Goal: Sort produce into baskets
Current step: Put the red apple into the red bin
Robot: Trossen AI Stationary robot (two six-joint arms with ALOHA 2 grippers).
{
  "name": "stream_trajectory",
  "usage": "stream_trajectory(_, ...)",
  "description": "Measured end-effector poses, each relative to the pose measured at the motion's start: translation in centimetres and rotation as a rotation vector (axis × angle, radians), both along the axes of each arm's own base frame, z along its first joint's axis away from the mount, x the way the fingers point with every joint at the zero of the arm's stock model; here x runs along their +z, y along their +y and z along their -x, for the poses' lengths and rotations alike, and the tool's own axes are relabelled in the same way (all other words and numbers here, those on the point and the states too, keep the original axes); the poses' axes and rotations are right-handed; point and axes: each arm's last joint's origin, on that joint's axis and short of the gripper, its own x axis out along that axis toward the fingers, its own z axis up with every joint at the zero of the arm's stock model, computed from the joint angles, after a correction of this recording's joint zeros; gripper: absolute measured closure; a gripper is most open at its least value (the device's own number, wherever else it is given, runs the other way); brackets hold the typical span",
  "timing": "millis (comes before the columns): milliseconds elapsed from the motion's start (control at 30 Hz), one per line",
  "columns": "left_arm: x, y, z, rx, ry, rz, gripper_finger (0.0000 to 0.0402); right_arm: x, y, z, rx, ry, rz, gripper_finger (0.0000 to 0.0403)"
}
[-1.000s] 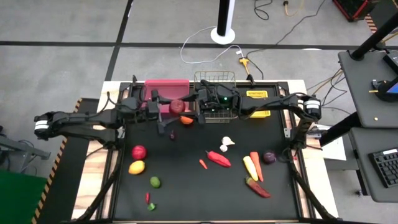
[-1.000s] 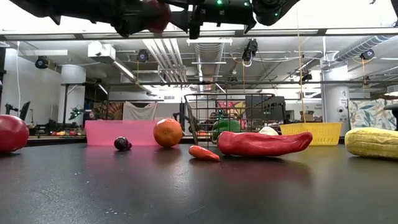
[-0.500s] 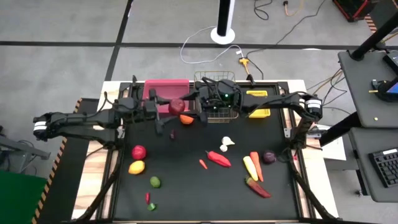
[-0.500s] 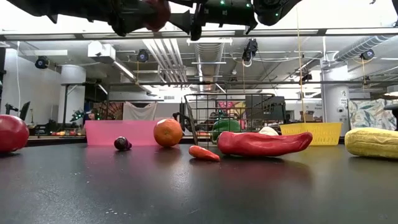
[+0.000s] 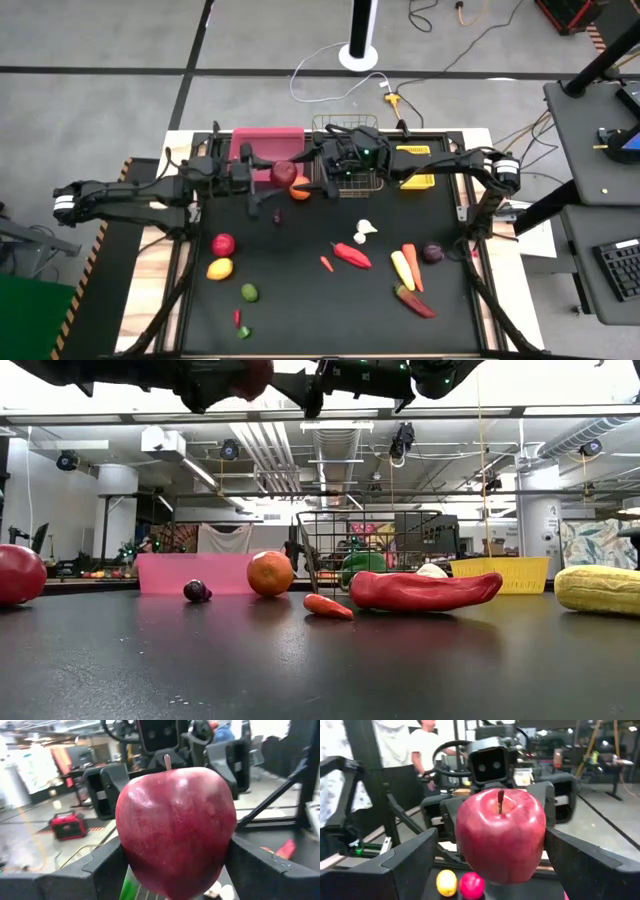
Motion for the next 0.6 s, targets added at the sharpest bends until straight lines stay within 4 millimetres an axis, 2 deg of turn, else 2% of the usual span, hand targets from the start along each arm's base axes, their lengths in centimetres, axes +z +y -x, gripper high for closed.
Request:
stream_trajectory(367,0.1,-0.3,-0.2,-0.049,-0.016,0.002,0.0127,0.2,1.0,-0.2,-0.043,-0.031,0.058,0.0048)
stream_trajectory(600,0.4,-0.6,0.2,-0.083,-0.024,0.000,0.0127,1.8,1.4,1.5,-0.039,0.022,0.085,0.0048)
